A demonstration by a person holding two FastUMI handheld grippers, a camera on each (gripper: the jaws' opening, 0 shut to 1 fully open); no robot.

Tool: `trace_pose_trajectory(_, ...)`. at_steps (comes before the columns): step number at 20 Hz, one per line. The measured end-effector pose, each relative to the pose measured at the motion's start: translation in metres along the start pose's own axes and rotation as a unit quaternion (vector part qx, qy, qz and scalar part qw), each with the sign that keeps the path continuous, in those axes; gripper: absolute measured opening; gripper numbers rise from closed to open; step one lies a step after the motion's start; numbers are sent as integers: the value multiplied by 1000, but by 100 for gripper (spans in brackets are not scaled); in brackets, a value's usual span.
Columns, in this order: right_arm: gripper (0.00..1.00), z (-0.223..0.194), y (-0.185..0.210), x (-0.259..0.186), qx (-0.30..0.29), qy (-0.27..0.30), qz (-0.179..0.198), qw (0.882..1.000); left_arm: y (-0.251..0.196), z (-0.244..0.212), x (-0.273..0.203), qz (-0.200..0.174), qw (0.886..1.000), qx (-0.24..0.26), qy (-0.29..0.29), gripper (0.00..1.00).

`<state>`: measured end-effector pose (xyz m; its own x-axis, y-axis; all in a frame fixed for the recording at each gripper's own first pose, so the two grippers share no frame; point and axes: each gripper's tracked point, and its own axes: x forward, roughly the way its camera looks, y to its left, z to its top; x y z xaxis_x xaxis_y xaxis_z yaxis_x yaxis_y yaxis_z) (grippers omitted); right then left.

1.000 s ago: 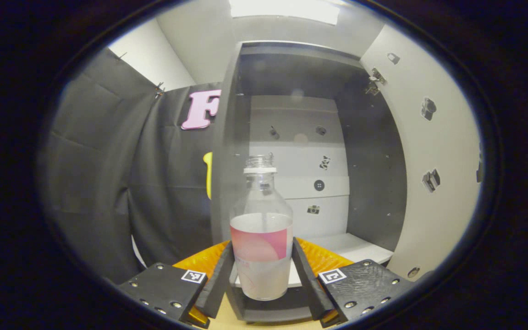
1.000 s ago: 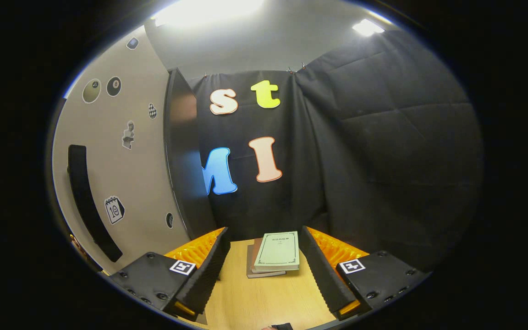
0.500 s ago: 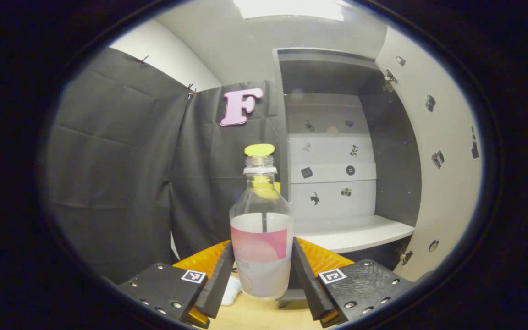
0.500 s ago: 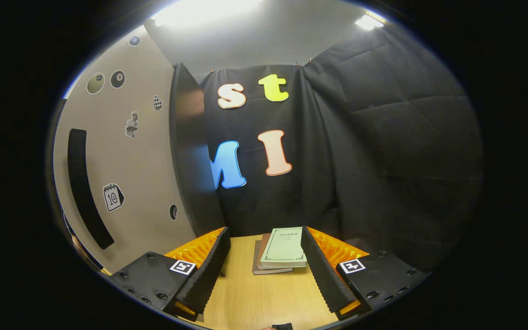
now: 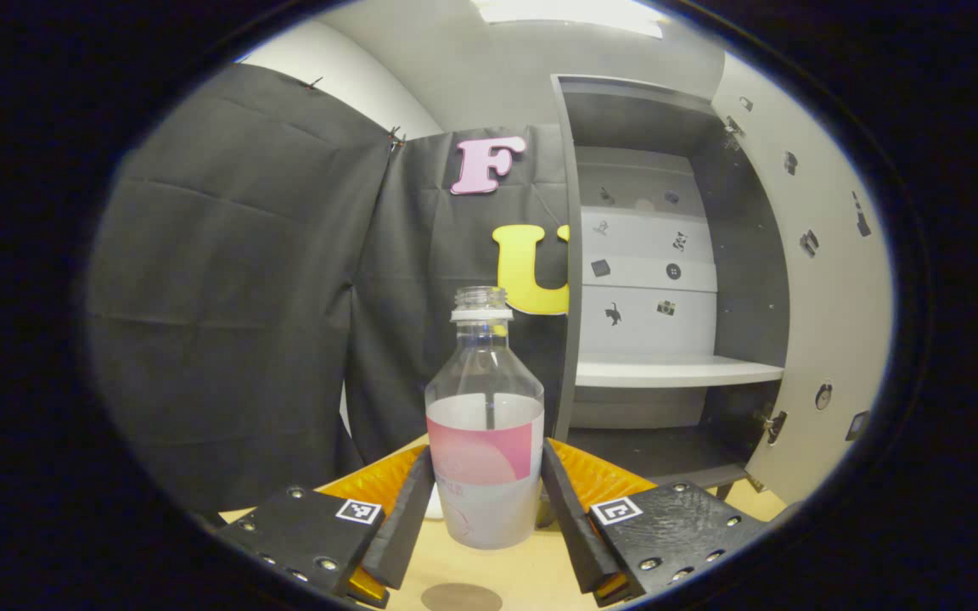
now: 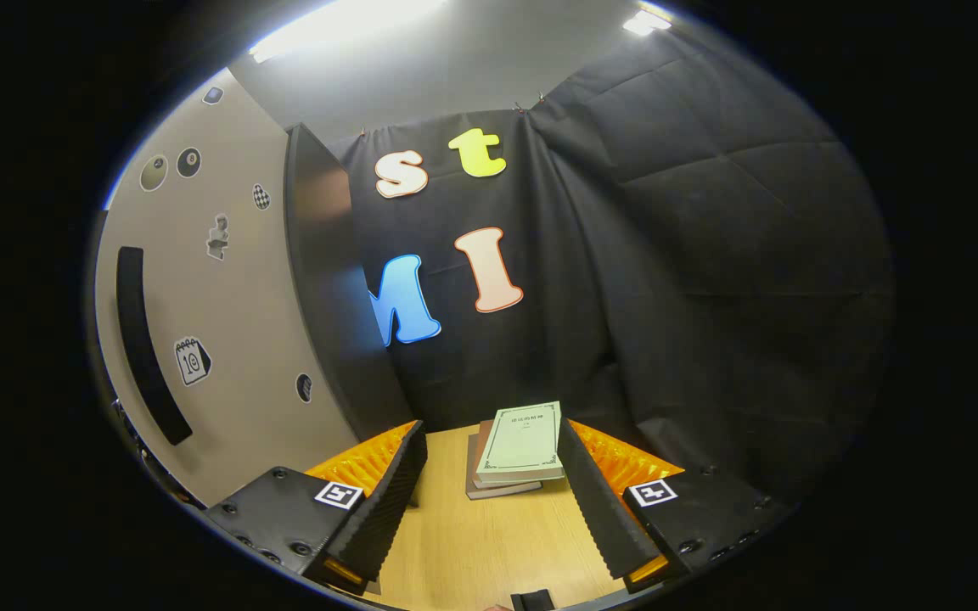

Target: Open the cabinet door with the right hand, grasp the bottle in the cabinet with the left hand and place it on the coaster, then close the cabinet door with the right hand.

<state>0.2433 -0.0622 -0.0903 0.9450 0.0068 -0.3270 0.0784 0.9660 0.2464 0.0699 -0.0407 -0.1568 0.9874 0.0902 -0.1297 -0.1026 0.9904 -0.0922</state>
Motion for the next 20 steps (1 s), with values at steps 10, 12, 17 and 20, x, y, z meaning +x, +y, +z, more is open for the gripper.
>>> trace_pose_trajectory(10,98,-27,-17,-6,-42,25,-32,998,25,-126,-14,35,998,15,52,72)
trace_pose_trajectory(12,98,-29,-15,-8,-50,26,-34,998,24,-147,-9,37,997,27,56,75)
trace_pose_trajectory(17,98,-37,-5,-10,-98,37,-34,994,31,-180,-4,55,997,2,58,75)
trace_pose_trajectory(20,98,-37,7,-10,-124,38,-25,991,33,-194,-2,65,996,-3,61,72)
